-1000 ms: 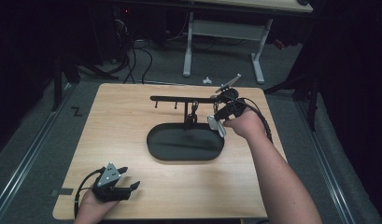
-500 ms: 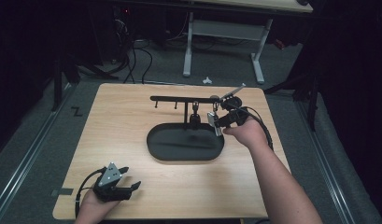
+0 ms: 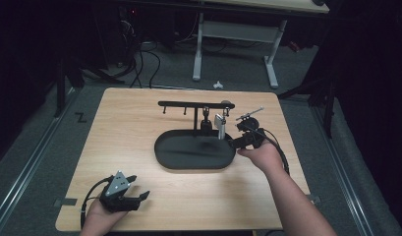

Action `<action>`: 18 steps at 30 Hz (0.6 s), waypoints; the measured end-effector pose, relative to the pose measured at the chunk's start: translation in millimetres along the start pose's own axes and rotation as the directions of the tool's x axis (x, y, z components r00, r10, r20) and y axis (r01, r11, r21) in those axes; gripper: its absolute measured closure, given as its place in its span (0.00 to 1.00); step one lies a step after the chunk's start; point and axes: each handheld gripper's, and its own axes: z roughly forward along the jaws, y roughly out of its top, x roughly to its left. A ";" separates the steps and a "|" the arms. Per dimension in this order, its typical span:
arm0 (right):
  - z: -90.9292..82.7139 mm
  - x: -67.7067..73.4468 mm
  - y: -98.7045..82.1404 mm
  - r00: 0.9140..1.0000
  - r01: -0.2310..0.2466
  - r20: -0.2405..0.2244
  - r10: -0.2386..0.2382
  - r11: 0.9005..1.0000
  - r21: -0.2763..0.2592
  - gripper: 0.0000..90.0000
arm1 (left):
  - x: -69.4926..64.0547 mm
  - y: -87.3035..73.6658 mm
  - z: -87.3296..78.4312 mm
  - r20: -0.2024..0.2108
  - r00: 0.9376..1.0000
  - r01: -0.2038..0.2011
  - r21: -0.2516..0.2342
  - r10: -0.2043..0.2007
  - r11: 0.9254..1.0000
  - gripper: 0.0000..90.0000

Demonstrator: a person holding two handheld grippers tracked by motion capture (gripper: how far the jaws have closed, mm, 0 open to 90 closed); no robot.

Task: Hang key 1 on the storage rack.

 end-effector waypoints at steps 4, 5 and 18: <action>0.0 4.3 -9.5 1.000 0.010 0.022 -0.010 1.000 -0.028 0.38 | -0.1 2.0 0.9 -0.007 1.000 0.000 -0.001 0.000 1.000 0.28; -0.3 4.3 -11.9 1.000 0.003 0.017 -0.002 0.999 -0.038 0.38 | 0.2 2.3 1.0 -0.008 1.000 0.004 -0.003 -0.004 1.000 0.28; -0.5 -3.0 -42.3 0.999 -0.020 0.024 0.023 0.992 -0.127 0.38 | 2.5 5.0 1.4 -0.003 1.000 0.014 -0.022 -0.014 1.000 0.28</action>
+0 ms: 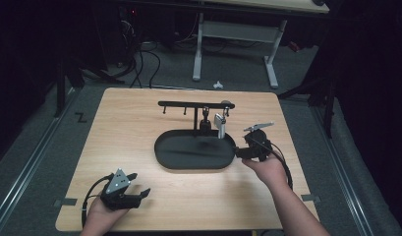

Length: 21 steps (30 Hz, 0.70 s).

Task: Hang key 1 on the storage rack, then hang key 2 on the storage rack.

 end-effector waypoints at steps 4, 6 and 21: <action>-0.5 1.3 -7.6 1.000 -0.002 -0.004 0.002 1.000 -0.023 0.37 | -0.4 1.3 1.4 0.002 1.000 -0.002 0.001 0.002 1.000 0.28; -1.7 2.3 -11.4 1.000 0.012 0.001 -0.012 0.999 -0.044 0.37 | -0.6 1.7 1.8 0.001 1.000 -0.001 -0.001 0.001 1.000 0.28; 1.8 8.5 -57.2 1.000 0.023 -0.003 -0.024 0.983 -0.182 0.35 | -2.8 5.0 1.9 -0.014 1.000 0.003 -0.028 -0.003 1.000 0.28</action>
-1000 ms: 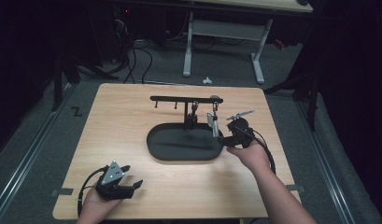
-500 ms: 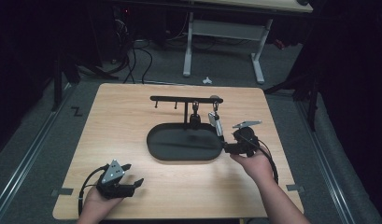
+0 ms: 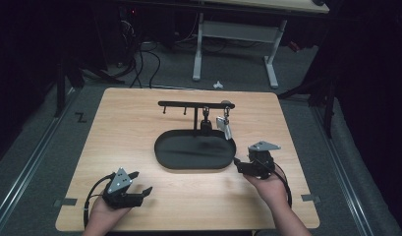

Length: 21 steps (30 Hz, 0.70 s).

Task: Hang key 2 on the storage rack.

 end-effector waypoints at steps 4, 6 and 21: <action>-0.2 -1.2 -17.0 1.000 -0.013 0.000 0.013 0.999 -0.032 0.33 | -0.4 -0.2 -0.1 -0.008 1.000 0.005 0.003 -0.005 1.000 0.28; -1.1 -1.2 -25.0 1.000 -0.013 0.002 0.013 0.999 -0.046 0.31 | -0.6 -0.2 -0.1 -0.012 1.000 0.011 -0.001 -0.011 1.000 0.28; -10.1 -3.2 -71.0 1.000 -0.013 0.001 0.013 0.993 -0.117 0.23 | -4.1 4.9 -5.7 -0.034 0.999 0.008 -0.039 -0.009 0.999 0.27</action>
